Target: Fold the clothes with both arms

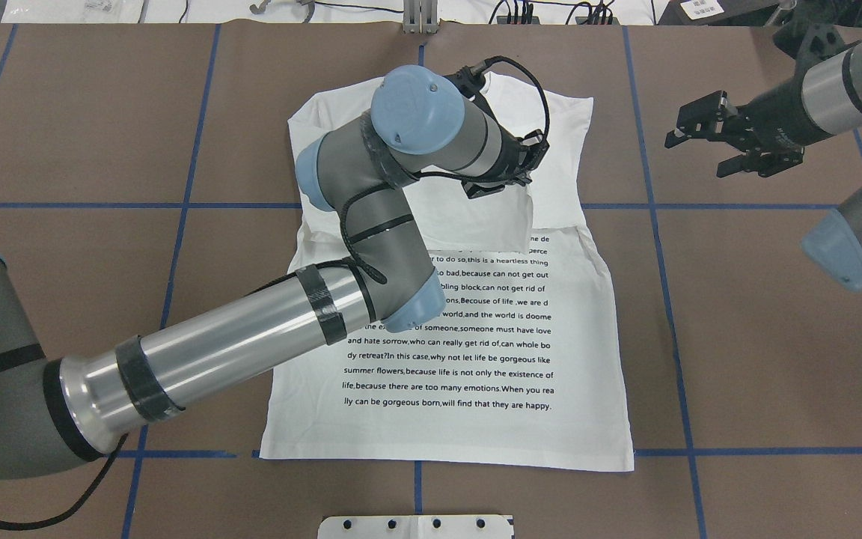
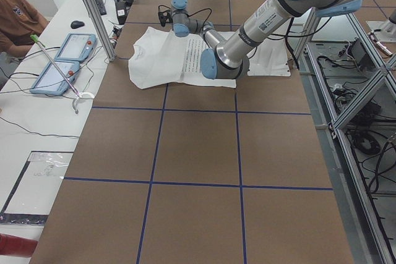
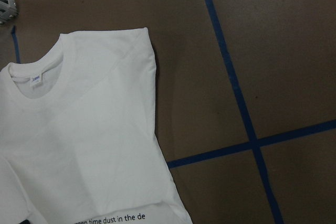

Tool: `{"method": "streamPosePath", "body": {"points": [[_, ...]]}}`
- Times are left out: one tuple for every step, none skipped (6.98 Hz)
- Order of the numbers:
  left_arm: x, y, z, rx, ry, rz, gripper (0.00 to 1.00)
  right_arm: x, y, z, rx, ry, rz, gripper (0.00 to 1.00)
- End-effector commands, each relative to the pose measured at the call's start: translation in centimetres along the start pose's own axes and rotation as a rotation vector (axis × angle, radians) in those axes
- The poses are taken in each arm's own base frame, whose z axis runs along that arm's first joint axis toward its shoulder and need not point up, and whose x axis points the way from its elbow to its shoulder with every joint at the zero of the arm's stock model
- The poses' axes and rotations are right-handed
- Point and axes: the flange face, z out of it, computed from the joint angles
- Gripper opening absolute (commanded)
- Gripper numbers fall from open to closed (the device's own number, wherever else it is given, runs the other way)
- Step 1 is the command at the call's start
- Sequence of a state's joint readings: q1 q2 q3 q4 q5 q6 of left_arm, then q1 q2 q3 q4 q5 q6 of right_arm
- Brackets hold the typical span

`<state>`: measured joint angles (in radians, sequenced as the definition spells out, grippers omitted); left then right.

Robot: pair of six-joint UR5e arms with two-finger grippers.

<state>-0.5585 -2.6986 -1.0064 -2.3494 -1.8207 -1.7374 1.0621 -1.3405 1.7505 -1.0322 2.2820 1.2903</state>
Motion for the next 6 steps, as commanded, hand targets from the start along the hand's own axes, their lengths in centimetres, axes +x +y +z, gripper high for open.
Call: {"method": "streamPosePath", "body": {"points": [[-0.1,4.1,3.1,0.029,0.019,0.018,0.00,1.6,-0.3,-0.5,0.003,0.012,-0.012,1.00],[-0.6,5.1,4.1,0.043,0.013,0.021,0.00,1.8,-0.3,-0.4,0.005,0.015,-0.010,1.00],[-0.7,5.9,4.5,0.037,0.013,0.025,0.00,2.2,-0.4,-0.4,0.006,0.021,-0.004,1.00],[-0.5,6.6,5.2,0.054,0.024,0.029,0.00,2.5,-0.4,-0.3,0.005,0.024,-0.001,1.00],[0.5,6.8,5.6,0.066,0.044,0.030,0.00,2.6,-0.4,-0.3,0.007,0.026,0.000,1.00],[0.8,6.9,5.6,0.065,0.053,0.031,0.00,2.5,-0.4,-0.3,0.010,0.024,-0.002,1.00]]}}
